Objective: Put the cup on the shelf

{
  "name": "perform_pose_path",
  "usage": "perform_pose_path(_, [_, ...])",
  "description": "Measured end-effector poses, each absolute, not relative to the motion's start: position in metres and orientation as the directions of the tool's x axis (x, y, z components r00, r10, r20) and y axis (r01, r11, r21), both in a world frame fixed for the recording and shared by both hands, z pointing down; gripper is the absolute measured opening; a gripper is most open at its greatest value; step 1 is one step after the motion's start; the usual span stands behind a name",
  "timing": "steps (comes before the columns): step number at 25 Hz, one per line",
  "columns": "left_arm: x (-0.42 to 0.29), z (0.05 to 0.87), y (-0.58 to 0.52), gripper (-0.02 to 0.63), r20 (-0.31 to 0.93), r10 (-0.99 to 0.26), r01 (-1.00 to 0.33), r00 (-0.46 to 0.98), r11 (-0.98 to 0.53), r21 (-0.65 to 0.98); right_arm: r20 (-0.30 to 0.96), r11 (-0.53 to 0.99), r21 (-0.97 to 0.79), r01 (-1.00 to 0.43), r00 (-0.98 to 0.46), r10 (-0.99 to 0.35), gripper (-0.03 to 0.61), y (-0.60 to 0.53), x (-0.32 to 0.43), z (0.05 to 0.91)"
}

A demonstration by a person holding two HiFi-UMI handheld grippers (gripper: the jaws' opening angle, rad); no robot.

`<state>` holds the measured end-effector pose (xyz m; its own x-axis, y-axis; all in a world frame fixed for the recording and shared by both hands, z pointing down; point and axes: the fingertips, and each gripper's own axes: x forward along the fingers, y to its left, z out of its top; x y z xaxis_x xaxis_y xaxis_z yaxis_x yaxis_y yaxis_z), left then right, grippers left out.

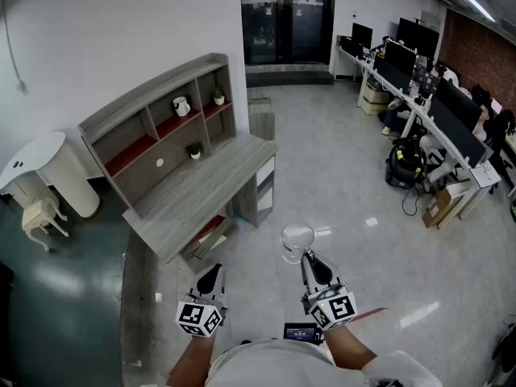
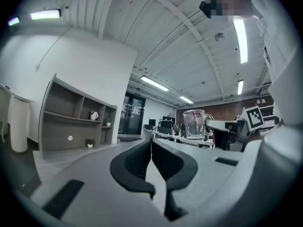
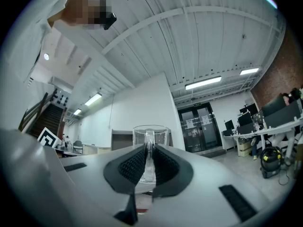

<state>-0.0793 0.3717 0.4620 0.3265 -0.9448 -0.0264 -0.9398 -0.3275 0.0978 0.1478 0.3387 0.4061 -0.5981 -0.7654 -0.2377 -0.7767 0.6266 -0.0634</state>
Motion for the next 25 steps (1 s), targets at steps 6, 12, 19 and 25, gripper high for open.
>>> perform_pose_path(6, [-0.092, 0.463, 0.387, 0.012, -0.029, -0.945, -0.938, 0.326, -0.327, 0.113, -0.241, 0.623, 0.009, -0.782, -0.607, -0.757, 0.044, 0.350, 0.137, 0.401])
perform_pose_path(12, [-0.096, 0.460, 0.394, 0.012, -0.057, -0.941, -0.932, 0.332, -0.337, 0.132, -0.249, 0.626, 0.014, -0.780, -0.609, -0.753, 0.044, 0.354, 0.137, 0.397])
perform_pose_path(19, [-0.093, 0.464, 0.401, 0.012, -0.046, -0.942, -0.931, 0.332, -0.336, 0.144, -0.234, 0.635, -0.013, -0.772, -0.615, -0.753, 0.044, 0.360, 0.141, 0.405])
perform_pose_path(25, [-0.090, 0.468, 0.405, 0.012, -0.041, -0.942, -0.926, 0.332, -0.334, 0.177, -0.246, 0.629, -0.032, -0.777, -0.604, -0.758, 0.044, 0.361, 0.151, 0.403])
